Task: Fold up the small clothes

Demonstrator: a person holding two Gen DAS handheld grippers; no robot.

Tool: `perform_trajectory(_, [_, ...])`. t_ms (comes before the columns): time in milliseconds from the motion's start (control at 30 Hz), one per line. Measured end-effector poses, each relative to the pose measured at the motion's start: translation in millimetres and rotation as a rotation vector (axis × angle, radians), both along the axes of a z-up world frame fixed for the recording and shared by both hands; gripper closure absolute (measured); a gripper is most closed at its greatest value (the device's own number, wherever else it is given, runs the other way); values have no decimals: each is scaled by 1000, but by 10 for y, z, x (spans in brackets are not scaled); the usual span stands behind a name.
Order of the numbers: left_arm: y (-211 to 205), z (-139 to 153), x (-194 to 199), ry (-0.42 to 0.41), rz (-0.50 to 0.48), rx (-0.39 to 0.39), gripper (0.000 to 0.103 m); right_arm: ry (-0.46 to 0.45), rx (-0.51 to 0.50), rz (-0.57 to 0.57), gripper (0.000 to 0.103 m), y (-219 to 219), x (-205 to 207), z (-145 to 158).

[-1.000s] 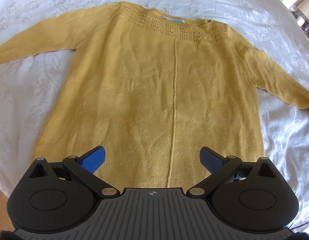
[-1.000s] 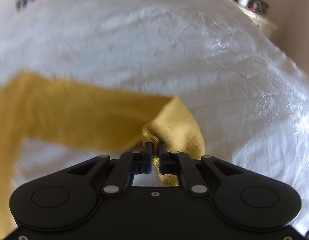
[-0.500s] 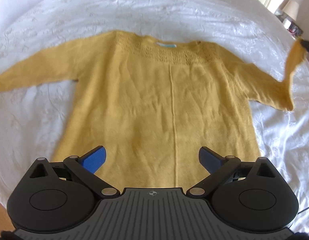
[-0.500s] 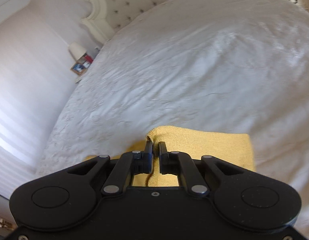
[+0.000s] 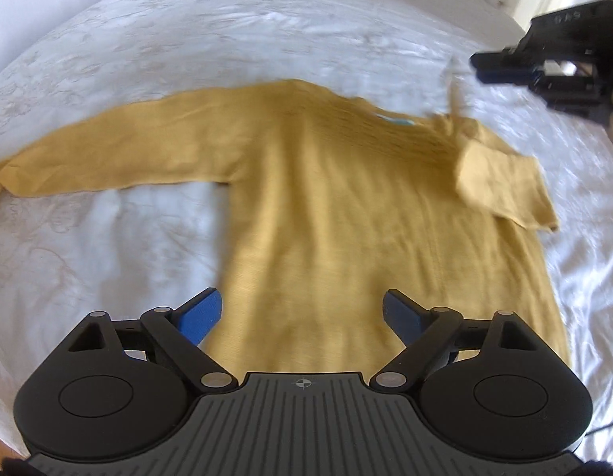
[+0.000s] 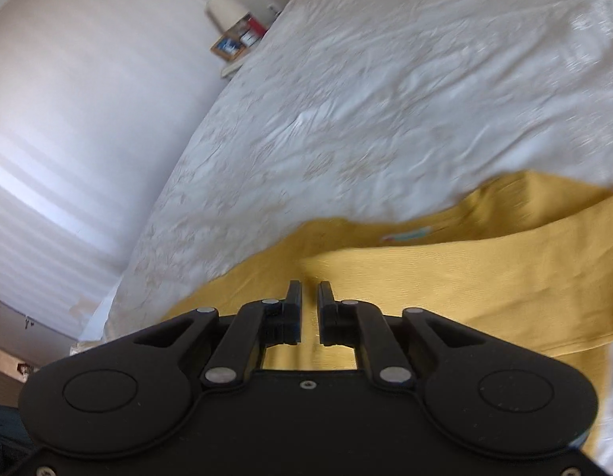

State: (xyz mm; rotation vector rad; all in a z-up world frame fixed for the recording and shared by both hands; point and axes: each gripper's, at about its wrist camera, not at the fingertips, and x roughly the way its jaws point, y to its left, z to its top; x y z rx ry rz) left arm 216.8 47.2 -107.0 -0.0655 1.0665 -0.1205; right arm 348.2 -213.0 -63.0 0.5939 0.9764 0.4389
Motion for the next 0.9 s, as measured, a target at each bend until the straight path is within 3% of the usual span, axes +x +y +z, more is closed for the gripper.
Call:
perform_trajectory(67, [129, 5, 78, -11, 5, 6, 18, -8, -13, 25, 80, 211, -6, -36])
perform_trajectory(167, [208, 20, 200, -23, -11, 22, 19, -45, -89, 46, 78, 390, -102, -47])
perform_trajectory(200, [212, 21, 240, -24, -20, 25, 19, -53, -129, 46, 73, 417, -140, -63])
perform_trajectory(300, [196, 38, 345, -37, -34, 20, 19, -68, -241, 39, 39, 401, -288, -126])
perform_trajectory(400, [99, 38, 470, -53, -54, -8, 20, -34, -315, 23, 23, 260, -449, -237])
perform_trajectory(500, [-14, -21, 612, -45, -74, -71, 20, 5, -360, -10, 1, 60, -596, -355])
perform_trajectory(633, [-282, -108, 767, -54, -76, -31, 19, 72, -425, -57, 0, -194, -772, -540])
perform_trajectory(900, [-747, -359, 1093, -13, -157, -50, 19, 160, -470, -70, 0, -537, -978, -853])
